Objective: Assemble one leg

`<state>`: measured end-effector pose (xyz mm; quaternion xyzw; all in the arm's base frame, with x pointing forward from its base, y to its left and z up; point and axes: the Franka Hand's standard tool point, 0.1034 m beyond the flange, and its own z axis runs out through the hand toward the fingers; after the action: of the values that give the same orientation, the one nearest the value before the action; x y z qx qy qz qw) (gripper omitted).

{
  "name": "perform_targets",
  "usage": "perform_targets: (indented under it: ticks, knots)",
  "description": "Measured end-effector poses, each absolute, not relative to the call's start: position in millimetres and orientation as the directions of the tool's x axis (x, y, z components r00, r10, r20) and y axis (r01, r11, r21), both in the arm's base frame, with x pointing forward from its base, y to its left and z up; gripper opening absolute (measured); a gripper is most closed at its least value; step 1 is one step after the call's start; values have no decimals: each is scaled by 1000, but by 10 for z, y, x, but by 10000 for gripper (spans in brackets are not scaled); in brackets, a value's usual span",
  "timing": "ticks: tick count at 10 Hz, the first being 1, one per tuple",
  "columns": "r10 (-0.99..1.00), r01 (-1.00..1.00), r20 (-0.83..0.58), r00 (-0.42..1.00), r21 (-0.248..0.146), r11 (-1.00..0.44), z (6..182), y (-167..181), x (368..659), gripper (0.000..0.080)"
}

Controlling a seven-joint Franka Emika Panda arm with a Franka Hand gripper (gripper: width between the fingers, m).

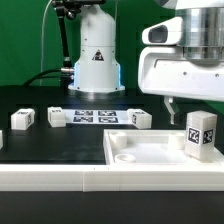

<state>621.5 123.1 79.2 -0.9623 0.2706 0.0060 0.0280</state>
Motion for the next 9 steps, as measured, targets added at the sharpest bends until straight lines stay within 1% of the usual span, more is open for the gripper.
perform_targets:
  ticks: [2,4,6,7,9]
  knots:
    - [-349,-350,-33,937,-48,-936,820,1238,6222,649]
    - [-171,-173,-42,984,-37,-984,821,1243,6224,649]
    - [-13,-14,-21,1000,-45,-999,818,1227,6250,649]
    - [32,33,8,999,-47,-998,813,1225,6272,649]
    - [182,183,21,983,-45,-982,790,1180,6266,649]
